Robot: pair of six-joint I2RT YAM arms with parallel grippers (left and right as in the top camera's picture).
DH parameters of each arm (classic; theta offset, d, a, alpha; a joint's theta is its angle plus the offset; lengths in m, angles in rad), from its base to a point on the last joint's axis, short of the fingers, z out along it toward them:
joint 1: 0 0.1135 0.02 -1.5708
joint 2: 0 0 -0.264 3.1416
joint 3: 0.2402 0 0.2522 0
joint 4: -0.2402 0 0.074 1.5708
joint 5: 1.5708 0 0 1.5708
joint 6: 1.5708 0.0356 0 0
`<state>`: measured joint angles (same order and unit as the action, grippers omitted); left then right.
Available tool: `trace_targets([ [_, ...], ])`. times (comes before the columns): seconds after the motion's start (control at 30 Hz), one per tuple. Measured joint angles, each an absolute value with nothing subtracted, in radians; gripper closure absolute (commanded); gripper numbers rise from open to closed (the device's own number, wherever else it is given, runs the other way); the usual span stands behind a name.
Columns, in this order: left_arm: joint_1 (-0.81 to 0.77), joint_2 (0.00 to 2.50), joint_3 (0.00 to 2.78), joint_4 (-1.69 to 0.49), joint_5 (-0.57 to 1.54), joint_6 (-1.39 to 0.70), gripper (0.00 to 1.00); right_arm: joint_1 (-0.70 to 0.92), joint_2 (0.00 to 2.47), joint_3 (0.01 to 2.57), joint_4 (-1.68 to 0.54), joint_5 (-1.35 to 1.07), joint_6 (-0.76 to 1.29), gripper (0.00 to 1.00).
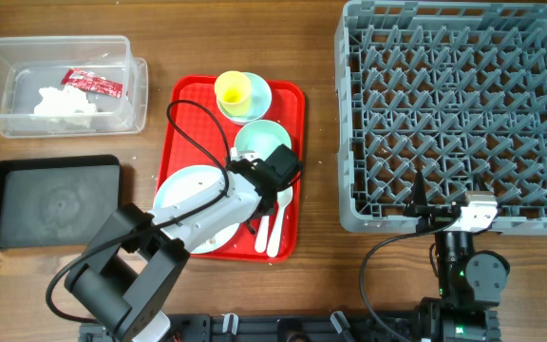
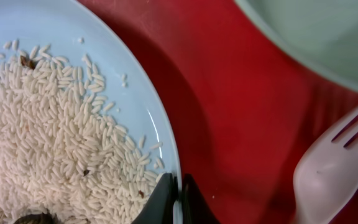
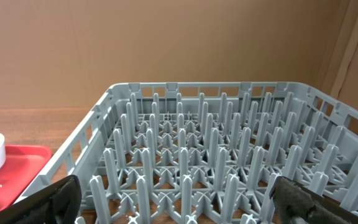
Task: Sort waste into correct bins and load items into the dishwasher rack
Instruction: 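Lift the plate and carry it over the black tray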
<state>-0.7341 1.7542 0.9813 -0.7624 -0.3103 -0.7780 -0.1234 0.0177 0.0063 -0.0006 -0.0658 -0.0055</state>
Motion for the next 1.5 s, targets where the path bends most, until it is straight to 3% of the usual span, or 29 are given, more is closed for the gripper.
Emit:
trace_targets([
  [0.37,-0.735,1.756,1.092,-0.905,-0.394,-0.780,0.96,-0.123,0.018,0.006,-0.001,-0.066,-0.006,0.00],
  [1.27,-0.735,1.756,1.146,-0.967,-0.514,-0.700,0.96,-0.123,0.018,0.006,-0.001,-0.066,-0.006,0.00],
  [1.5,-0.731,1.757,1.203,-1.077,-0.602,-0.693,0.96,-0.123,0.018,0.006,-0.001,-0.066,-0.006,0.00],
])
